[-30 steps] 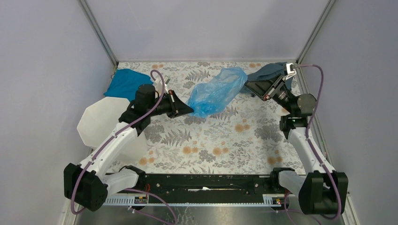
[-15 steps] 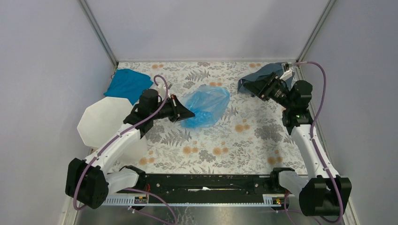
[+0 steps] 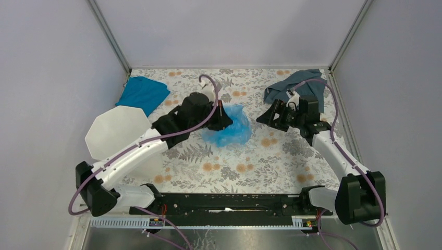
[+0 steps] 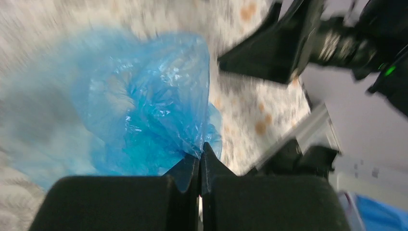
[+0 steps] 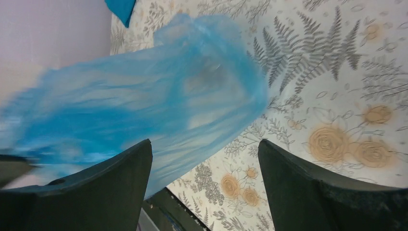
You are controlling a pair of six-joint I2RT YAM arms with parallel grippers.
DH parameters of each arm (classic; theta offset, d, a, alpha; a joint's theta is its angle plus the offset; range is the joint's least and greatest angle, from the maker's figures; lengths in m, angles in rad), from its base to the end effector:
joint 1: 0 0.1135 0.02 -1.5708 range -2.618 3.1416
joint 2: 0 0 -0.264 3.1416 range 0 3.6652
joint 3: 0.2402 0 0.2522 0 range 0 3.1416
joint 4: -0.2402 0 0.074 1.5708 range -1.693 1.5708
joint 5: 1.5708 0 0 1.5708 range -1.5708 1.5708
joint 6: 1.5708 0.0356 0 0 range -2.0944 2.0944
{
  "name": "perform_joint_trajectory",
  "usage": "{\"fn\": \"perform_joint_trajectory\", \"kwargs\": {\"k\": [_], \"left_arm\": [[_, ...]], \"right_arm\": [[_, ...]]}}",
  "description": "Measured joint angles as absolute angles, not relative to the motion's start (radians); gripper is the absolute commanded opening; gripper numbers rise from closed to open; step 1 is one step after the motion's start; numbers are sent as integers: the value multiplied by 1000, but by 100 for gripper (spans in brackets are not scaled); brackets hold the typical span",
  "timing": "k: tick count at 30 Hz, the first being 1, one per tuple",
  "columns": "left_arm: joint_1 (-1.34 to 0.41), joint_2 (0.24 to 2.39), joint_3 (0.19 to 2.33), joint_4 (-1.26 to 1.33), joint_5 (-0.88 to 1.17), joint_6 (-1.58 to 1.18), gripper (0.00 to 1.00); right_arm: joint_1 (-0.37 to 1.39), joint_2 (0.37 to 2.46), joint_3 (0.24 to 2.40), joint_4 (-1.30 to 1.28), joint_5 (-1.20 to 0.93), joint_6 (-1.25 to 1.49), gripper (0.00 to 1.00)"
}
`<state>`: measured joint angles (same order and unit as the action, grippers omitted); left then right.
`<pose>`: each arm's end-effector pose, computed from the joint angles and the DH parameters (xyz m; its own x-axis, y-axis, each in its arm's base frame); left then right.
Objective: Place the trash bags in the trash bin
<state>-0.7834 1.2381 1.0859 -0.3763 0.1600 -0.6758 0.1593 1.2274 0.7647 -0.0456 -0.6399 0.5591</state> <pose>0.1939 -0.2011 0.3302 -0.7755 -0.0992 -0.6235 0.3961 0.6926 -0.6029 0.2599 0.0633 0.2565 -0.7480 0.3108 -0.5864 -0.2896 0.6422 0.7097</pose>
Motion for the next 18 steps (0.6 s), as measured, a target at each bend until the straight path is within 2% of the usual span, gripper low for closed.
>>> {"fn": "perform_joint_trajectory", "kwargs": {"k": [4, 7, 12, 15, 16, 17, 18], "left_arm": [[-839, 1261, 1317, -429, -78, -544, 0], [-872, 1252, 1353, -429, -213, -482, 0], [-1107, 1266, 1203, -389, -497, -454, 0], [-1219, 1338, 1063, -350, -577, -475, 0], [-1245, 1387, 1024, -345, -583, -484, 3], [-1260, 1439, 1002, -348, -581, -492, 12], [-1279, 1496, 990, -355, -576, -500, 25]], "right_arm": [[157, 1197, 822, -110, -562, 513, 94], [157, 1168, 831, -125, -525, 500, 96], [157, 1156, 831, -157, -442, 478, 98], [157, 1162, 831, -171, -414, 469, 98], [157, 1169, 831, -176, -410, 466, 98], [157, 1177, 831, -179, -409, 462, 98], [157, 1187, 831, -183, -409, 458, 98]]}}
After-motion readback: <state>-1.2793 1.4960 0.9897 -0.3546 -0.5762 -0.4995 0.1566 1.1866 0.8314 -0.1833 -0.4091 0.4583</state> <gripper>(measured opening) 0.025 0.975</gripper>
